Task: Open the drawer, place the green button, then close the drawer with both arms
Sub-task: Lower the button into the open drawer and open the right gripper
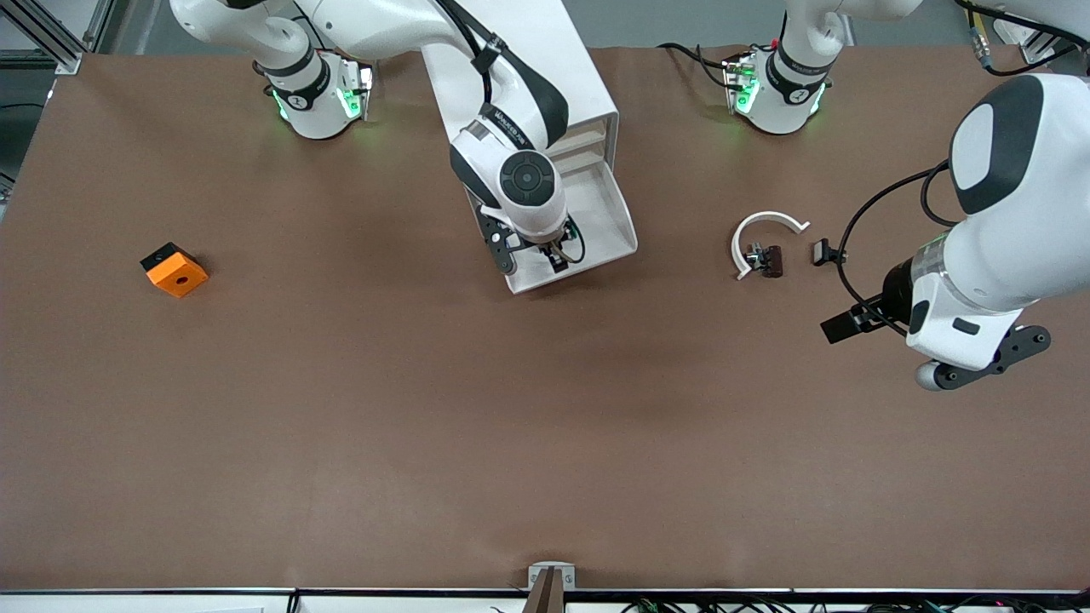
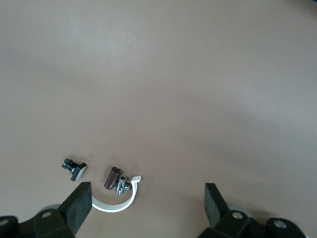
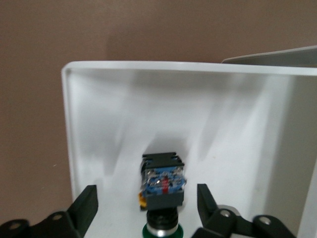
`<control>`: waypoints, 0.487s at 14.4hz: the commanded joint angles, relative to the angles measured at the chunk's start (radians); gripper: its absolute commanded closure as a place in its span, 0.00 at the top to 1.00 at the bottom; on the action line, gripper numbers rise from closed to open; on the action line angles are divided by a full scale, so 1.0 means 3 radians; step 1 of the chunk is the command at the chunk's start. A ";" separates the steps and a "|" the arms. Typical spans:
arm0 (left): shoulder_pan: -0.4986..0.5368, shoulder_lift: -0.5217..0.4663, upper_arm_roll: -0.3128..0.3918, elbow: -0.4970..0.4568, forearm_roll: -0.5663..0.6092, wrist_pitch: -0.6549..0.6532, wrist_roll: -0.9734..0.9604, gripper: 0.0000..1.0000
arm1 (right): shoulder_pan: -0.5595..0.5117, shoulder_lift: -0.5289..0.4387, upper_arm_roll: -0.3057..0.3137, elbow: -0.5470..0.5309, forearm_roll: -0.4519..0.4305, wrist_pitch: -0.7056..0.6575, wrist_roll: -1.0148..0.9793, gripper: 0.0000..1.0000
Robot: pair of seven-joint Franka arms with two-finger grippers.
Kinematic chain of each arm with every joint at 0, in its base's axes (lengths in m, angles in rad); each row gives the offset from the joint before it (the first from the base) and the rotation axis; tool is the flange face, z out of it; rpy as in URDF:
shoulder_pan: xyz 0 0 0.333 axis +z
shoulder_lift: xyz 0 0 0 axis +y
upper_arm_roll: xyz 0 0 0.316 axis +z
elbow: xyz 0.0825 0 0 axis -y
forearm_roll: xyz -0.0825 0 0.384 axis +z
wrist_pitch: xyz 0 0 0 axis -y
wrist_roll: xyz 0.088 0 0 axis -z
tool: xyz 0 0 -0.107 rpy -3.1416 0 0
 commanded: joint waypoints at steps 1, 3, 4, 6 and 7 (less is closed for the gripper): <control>-0.0020 -0.0205 -0.0012 -0.0135 0.0081 -0.0098 0.0065 1.00 | -0.0078 -0.0103 -0.0022 0.0460 -0.0063 -0.0543 0.0074 1.00; 0.0006 -0.0256 -0.0007 -0.0141 0.0076 -0.0104 0.0065 1.00 | -0.0216 -0.0108 -0.0017 0.0890 -0.0042 -0.1004 0.0059 1.00; 0.0016 -0.0272 -0.0007 -0.0141 0.0066 -0.0104 0.0070 1.00 | -0.0313 -0.0119 -0.0017 0.1044 -0.0032 -0.1219 0.0049 1.00; 0.0072 -0.0277 -0.0007 -0.0146 0.0041 -0.0104 0.0070 1.00 | -0.0548 -0.0169 -0.0002 0.1254 -0.0032 -0.1532 -0.0017 1.00; 0.0072 -0.0277 -0.0002 -0.0151 0.0040 -0.0144 0.0075 1.00 | -0.0666 -0.0296 0.0009 0.1280 -0.0027 -0.1629 -0.0251 1.00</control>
